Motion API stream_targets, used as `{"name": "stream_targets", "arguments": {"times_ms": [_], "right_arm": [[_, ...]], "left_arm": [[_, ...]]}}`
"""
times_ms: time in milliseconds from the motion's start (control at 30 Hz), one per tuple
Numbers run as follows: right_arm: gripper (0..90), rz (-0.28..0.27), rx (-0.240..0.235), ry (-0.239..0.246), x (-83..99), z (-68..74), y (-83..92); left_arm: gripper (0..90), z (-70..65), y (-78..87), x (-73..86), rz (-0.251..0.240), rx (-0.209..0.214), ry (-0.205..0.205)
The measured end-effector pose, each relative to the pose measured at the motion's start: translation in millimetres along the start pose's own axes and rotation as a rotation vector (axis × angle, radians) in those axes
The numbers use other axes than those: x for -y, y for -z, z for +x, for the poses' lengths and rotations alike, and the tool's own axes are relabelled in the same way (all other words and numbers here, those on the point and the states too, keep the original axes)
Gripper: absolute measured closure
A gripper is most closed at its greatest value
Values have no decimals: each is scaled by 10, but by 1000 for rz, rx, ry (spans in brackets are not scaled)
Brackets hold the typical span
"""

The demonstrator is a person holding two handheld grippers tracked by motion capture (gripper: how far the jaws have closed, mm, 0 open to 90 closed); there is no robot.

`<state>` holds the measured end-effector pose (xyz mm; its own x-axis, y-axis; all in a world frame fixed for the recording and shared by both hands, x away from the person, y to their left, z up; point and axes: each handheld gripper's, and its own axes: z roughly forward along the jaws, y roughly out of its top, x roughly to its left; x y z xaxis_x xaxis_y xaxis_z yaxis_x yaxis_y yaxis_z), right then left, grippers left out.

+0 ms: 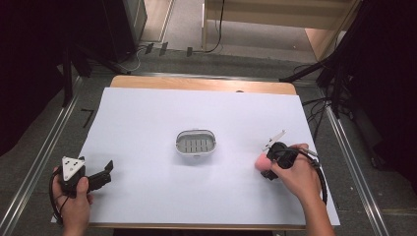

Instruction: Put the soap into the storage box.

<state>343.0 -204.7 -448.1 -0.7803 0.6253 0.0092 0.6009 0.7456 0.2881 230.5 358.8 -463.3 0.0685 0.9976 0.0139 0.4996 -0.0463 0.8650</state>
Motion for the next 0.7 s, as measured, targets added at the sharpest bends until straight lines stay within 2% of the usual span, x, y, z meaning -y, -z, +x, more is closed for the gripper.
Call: {"name": "stream_targets", "arguments": {"times_ms": [700], "right_arm": [[348,-4,-3,5,-19,-16,-28]], "left_arm": [[68,3,-4,-2,4,1,2]]}}
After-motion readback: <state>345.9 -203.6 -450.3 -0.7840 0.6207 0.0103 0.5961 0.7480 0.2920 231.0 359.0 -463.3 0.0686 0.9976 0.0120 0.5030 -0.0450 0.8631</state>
